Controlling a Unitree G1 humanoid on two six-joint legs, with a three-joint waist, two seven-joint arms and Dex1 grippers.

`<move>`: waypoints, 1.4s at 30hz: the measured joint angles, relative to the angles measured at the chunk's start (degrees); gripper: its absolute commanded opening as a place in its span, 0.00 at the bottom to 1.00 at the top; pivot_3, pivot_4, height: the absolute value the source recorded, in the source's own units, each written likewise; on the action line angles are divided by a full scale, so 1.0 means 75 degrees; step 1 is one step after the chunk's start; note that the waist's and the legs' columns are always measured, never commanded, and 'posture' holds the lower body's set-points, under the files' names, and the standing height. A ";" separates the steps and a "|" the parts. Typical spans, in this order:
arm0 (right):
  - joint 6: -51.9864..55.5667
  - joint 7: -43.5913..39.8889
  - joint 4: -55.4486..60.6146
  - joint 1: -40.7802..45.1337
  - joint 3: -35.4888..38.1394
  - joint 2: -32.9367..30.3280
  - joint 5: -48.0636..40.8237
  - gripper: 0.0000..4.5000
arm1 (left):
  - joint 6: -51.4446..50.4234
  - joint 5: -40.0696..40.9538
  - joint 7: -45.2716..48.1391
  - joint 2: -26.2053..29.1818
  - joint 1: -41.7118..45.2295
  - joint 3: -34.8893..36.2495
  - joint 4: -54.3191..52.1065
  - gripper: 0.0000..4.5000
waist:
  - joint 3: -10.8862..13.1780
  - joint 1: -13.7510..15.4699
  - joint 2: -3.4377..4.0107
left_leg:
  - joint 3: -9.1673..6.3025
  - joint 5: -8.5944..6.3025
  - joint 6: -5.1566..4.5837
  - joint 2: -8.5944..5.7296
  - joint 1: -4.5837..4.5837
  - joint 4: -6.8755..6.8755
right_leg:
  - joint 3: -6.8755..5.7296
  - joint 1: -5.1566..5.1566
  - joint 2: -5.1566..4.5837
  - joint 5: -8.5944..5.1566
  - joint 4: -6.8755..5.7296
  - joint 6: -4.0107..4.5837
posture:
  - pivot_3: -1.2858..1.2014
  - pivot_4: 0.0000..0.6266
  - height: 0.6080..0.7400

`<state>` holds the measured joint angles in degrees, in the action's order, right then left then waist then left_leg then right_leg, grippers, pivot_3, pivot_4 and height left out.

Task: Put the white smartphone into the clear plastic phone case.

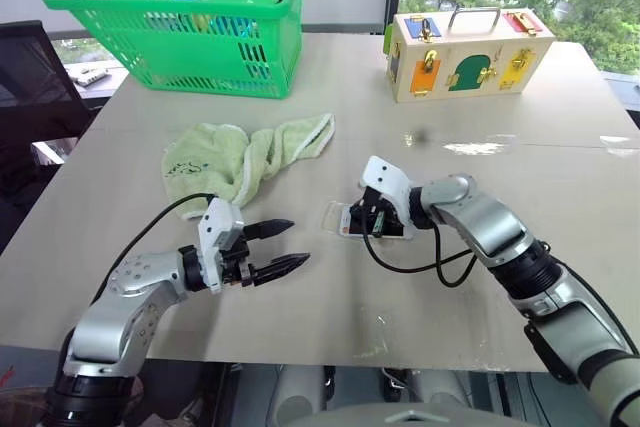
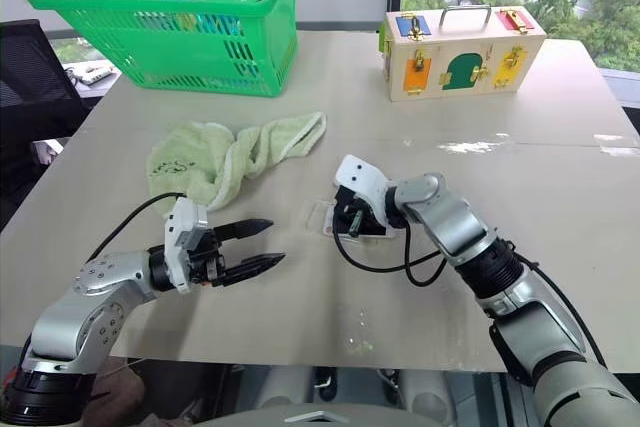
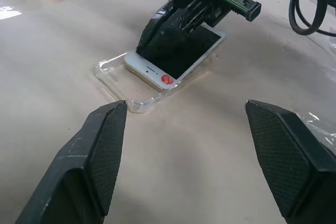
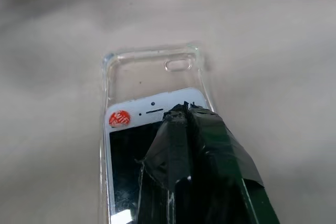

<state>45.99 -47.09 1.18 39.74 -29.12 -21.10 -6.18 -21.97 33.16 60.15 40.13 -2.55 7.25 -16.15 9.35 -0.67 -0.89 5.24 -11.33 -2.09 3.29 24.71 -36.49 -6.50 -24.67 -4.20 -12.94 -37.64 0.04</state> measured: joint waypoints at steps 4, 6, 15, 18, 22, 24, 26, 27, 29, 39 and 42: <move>-0.0234 0.0049 -0.0232 -0.0003 -0.0025 0.0088 0.0194 0.00 | 0.0011 -0.0057 -0.0017 -0.0049 0.0005 -0.0005 0.0006 0.82 | -0.0039 -0.0001 0.0001 | -0.0004 -0.0002 0.0002 0.0001 -0.0011 0.0000 | 0.0000 0.0008 -0.0003 0.0000 -0.0001 0.0001 | 0.52 0.24 1.00; -0.0419 0.0153 -0.0348 -0.0050 -0.0007 0.0129 0.0246 0.00 | 0.0022 -0.0085 -0.0032 -0.0059 0.0010 -0.0012 0.0011 0.82 | -0.0068 0.0000 0.0003 | -0.0010 -0.0002 0.0004 0.0001 -0.0012 0.0000 | -0.0002 0.0009 -0.0009 0.0000 -0.0002 0.0002 | 0.52 0.24 1.00; 0.0577 0.0482 0.0847 -0.0870 0.1477 0.0381 -0.0759 0.00 | 0.0018 -0.0304 -0.0076 -0.0098 0.0619 -0.0159 0.0632 0.63 | -0.0021 0.0052 0.0032 | -0.0022 0.0000 0.0001 -0.0009 0.0037 0.0000 | -0.0032 -0.0012 -0.0043 0.0000 0.0001 0.0002 | 0.52 0.24 1.00; 0.1134 0.0660 0.1754 -0.0846 0.2013 0.0375 -0.1164 0.00 | 0.0023 -0.0437 -0.0046 -0.0099 0.0835 -0.0253 0.0888 0.30 | 0.0002 0.0040 0.0034 | -0.0012 0.0019 -0.0031 -0.0009 0.0055 0.0004 | -0.0047 -0.0026 -0.0024 0.0014 0.0007 -0.0026 | 0.52 0.24 1.00; 0.1711 0.0985 0.2944 -0.0784 0.2462 -0.0058 -0.1409 0.00 | 0.0013 -0.0598 -0.0030 -0.0144 0.1265 -0.0485 0.1249 0.01 | 0.0016 0.0050 0.0033 | -0.0013 0.0015 -0.0027 -0.0007 0.0065 0.0011 | -0.0051 -0.0026 0.0007 0.0013 0.0033 -0.0030 | 0.52 0.24 1.00; 0.1916 0.1106 0.3389 -0.1035 0.2499 -0.0603 -0.1389 0.00 | 0.0003 -0.0684 -0.0048 -0.0162 0.1520 -0.0560 0.1428 0.01 | 0.0020 0.0100 0.0029 | -0.0021 0.0015 -0.0027 -0.0007 0.0075 0.0011 | -0.0062 -0.0025 0.0008 0.0013 0.0051 -0.0031 | 0.52 0.24 1.00; 0.2009 0.1215 0.3716 -0.1456 0.2502 -0.1207 -0.1290 0.00 | -0.0024 -0.0825 -0.0059 -0.0188 0.1734 -0.0736 0.1532 0.01 | 0.0022 0.0183 0.0032 | -0.0023 0.0015 -0.0027 -0.0007 0.0082 0.0010 | -0.0065 -0.0025 0.0007 0.0013 0.0066 -0.0031 | 0.52 0.24 1.00; 0.2053 0.1297 0.3838 -0.1769 0.2516 -0.1555 -0.1240 0.00 | -0.0033 -0.0904 -0.0061 -0.0207 0.1850 -0.0824 0.1636 0.01 | 0.0022 0.0205 0.0032 | -0.0028 0.0015 -0.0028 -0.0007 0.0090 0.0008 | -0.0072 -0.0026 0.0006 0.0013 0.0073 -0.0030 | 0.52 0.24 1.00; 0.2169 0.1439 0.3939 -0.2172 0.2627 -0.1836 -0.1194 0.00 | -0.0122 -0.1049 -0.0073 -0.0222 0.2014 -0.0987 0.1806 0.01 | 0.0024 0.0200 0.0031 | -0.0036 0.0015 -0.0028 -0.0007 0.0108 0.0002 | -0.0077 -0.0035 0.0008 0.0016 0.0076 -0.0033 | 0.52 0.24 1.00; 0.2115 0.1840 0.3990 -0.2604 0.2073 -0.2599 -0.0665 0.00 | -0.0166 -0.1903 -0.0103 -0.0450 0.2872 -0.1712 0.2583 0.01 | 0.0025 0.0206 0.0028 | -0.0042 0.0017 -0.0029 -0.0007 0.0126 -0.0003 | -0.0081 -0.0051 0.0026 0.0017 0.0068 -0.0036 | 0.52 0.24 1.00; 0.2154 0.1743 0.4077 -0.2604 0.1841 -0.2595 -0.0762 0.00 | -0.0165 -0.2002 -0.0119 -0.0479 0.2929 -0.1768 0.2585 0.01 | 0.0025 0.0214 0.0028 | -0.0042 0.0017 -0.0030 -0.0008 0.0129 -0.0025 | -0.0077 -0.0049 0.0022 0.0019 0.0061 -0.0038 | 0.52 0.24 1.00</move>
<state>62.14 -34.02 31.75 20.21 -15.31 -40.56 -11.89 -23.21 18.14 59.26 36.53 19.42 -6.01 3.23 9.54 0.94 -0.68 4.92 -11.20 -2.32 3.24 25.68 -36.68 -7.08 -25.04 -4.04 -12.80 -37.18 -0.24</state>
